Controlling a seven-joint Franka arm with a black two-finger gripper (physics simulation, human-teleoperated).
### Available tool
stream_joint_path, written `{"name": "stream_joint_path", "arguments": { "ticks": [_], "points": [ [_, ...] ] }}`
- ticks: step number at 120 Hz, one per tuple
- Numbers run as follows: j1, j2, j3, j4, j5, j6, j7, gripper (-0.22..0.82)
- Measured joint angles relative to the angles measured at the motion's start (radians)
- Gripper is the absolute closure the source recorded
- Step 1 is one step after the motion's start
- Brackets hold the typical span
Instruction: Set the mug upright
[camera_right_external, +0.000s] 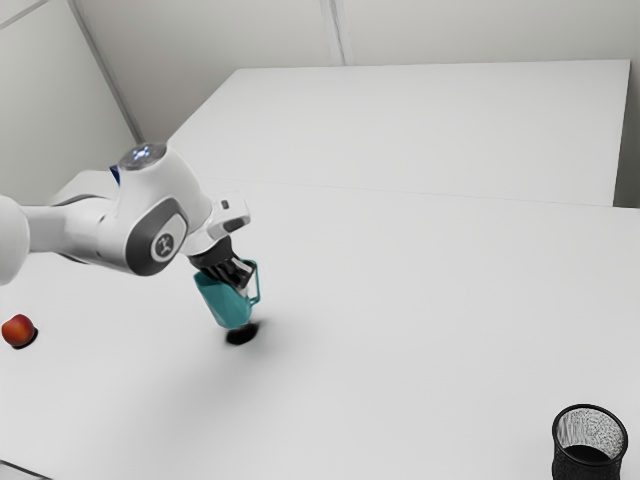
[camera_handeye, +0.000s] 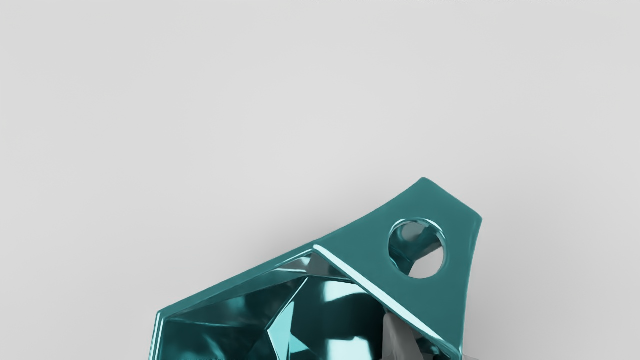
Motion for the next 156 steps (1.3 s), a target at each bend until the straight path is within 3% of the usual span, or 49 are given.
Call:
{"name": "stream_joint_path", "arguments": {
  "ticks": [115,156],
  "points": [
    [-0.014,0.096,-0.001,-0.001,0.032,0.097,-0.125,0.78],
    [-0.021,0.085,0.001,0.000,0.040,0.099,-0.125,0.33]
  ]
}}
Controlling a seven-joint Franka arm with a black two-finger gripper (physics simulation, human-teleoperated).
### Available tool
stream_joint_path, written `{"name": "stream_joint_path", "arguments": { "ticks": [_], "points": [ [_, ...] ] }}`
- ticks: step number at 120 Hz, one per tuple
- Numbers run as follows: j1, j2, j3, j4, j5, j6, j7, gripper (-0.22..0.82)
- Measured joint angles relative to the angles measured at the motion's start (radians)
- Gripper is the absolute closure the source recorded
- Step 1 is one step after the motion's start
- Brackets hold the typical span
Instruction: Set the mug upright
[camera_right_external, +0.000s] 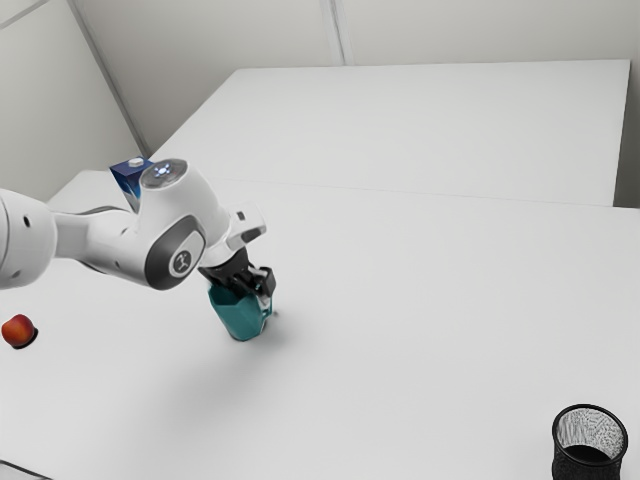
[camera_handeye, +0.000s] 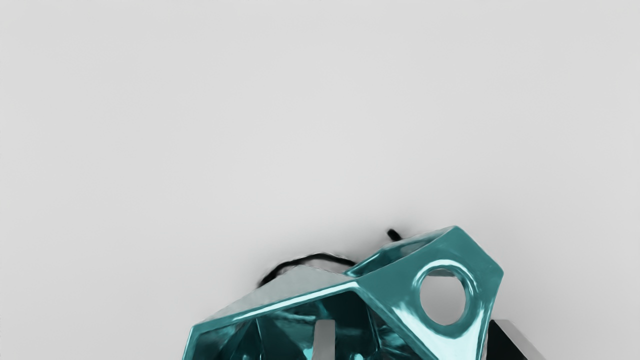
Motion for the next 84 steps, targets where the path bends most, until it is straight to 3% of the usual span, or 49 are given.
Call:
{"name": "stream_joint_path", "arguments": {
  "ticks": [25,53,84],
  "points": [
    [0.002,-0.028,0.000,0.001,0.001,0.000,0.001,0.17],
    [0.004,-0.084,0.000,0.012,-0.005,-0.026,0.002,0.08],
    [0.001,-0.101,-0.003,0.170,-0.038,-0.248,-0.003,0.04]
  ]
}}
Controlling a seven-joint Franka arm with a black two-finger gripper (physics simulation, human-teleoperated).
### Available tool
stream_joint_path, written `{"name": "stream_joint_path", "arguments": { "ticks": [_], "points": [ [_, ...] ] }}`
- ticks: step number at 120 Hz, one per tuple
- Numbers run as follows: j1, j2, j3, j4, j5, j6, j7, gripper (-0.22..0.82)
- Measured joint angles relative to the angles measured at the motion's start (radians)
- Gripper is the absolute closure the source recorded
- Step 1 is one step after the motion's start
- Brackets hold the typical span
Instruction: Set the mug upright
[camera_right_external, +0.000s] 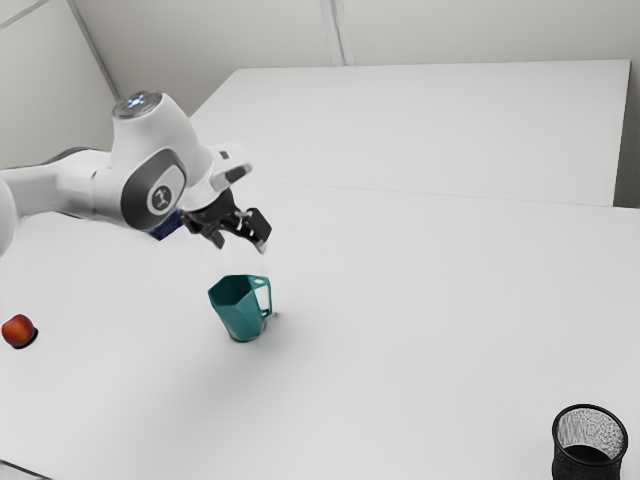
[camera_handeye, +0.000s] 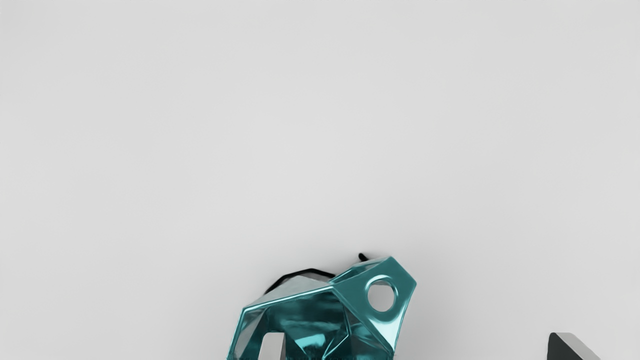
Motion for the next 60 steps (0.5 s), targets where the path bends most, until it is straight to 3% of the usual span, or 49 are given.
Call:
{"name": "stream_joint_path", "arguments": {
  "ticks": [33,60],
  "points": [
    [0.004,0.062,-0.009,0.208,-0.006,-0.282,-0.012,0.02],
    [0.012,0.094,-0.009,0.324,-0.007,-0.428,-0.018,0.02]
  ]
}}
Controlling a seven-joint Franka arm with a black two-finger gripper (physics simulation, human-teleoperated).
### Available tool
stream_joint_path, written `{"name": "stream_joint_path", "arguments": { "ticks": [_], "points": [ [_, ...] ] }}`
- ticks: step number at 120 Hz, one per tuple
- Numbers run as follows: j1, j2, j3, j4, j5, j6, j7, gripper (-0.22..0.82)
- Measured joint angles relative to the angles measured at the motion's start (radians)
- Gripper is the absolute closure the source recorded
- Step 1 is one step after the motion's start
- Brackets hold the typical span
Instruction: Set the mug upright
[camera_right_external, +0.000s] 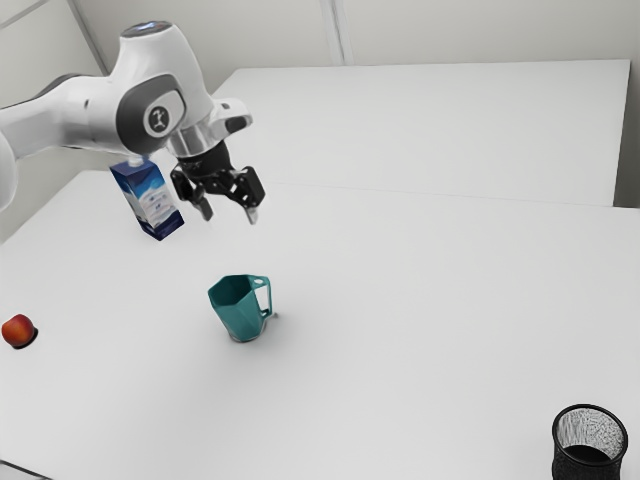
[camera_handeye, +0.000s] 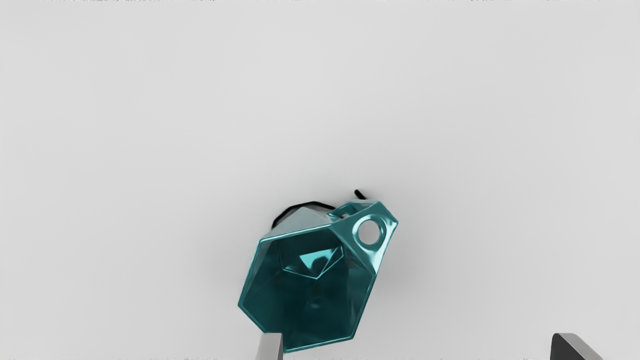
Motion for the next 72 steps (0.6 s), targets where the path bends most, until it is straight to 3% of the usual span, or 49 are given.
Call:
{"name": "stream_joint_path", "arguments": {
  "ticks": [72],
  "points": [
    [0.008,0.076,0.002,0.313,0.004,-0.264,-0.006,0.02]
  ]
}}
